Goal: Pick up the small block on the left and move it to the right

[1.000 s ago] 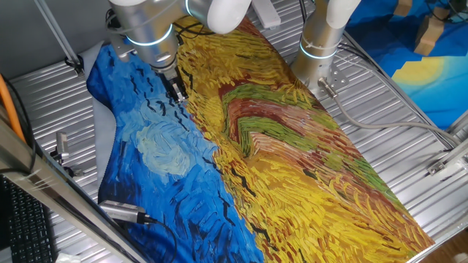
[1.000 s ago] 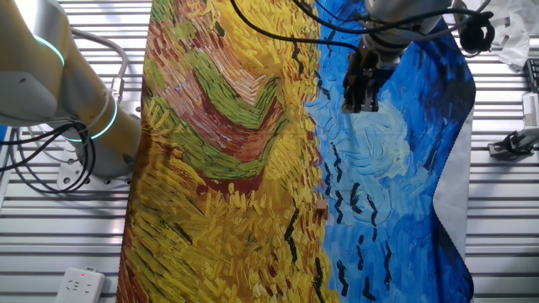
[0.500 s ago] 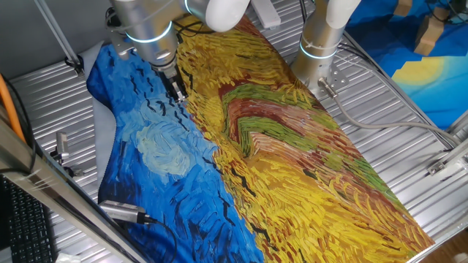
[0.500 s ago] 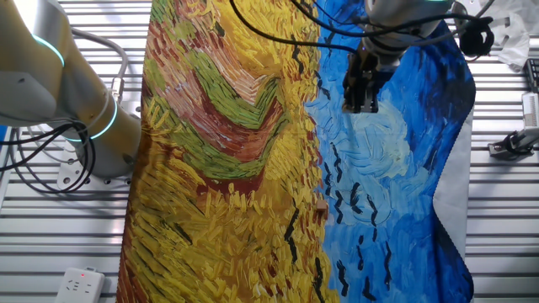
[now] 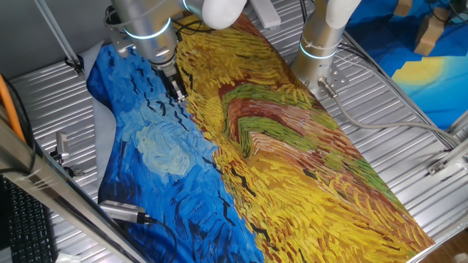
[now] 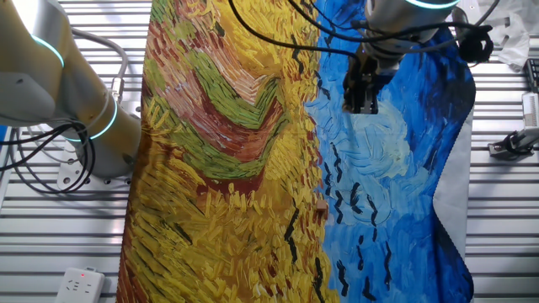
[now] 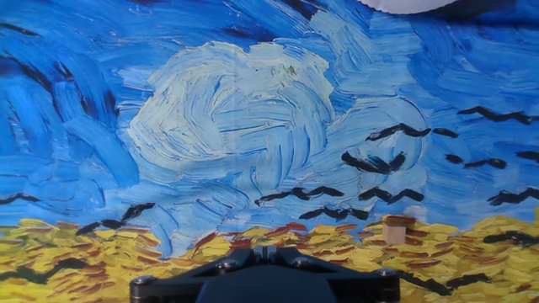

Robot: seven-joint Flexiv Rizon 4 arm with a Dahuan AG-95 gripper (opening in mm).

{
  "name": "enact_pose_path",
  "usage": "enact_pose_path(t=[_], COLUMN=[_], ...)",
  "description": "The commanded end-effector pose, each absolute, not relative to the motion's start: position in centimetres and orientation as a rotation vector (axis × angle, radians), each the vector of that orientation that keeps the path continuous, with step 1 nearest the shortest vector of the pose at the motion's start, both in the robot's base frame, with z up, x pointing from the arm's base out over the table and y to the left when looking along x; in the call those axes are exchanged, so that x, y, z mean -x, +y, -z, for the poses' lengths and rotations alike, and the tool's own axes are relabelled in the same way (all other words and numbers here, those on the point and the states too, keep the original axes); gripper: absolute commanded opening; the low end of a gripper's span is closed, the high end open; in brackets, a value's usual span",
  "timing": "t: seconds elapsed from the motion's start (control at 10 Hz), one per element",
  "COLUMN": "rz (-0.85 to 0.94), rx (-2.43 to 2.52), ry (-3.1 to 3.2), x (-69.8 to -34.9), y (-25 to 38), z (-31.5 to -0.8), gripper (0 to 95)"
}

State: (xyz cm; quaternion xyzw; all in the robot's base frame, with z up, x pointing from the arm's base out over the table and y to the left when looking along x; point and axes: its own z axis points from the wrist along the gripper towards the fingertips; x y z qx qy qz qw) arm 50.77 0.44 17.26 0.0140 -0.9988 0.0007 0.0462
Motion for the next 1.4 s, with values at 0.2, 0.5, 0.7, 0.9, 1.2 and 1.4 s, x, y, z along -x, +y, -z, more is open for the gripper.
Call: enact_pose_path(t=[0.2, 0.5, 0.7, 0.9, 1.2, 1.4], rz=[0.040, 0.066, 0.082, 0.117, 0.084, 0.084], rx=[-0.191, -0.052, -0.178, -0.182, -0.155, -0.152], ry=[-3.156, -3.162, -3.169, -3.144, -3.138, -3.135], x=[-50.6, -49.6, -49.2, -49.1, -49.4, -50.2], y=[0.5, 0.3, -1.9, -6.2, -7.2, -7.2], z=[-17.2, -17.2, -17.3, -17.2, -16.3, -16.3], gripper=[0.0, 0.0, 0.0, 0.0, 0.0, 0.0])
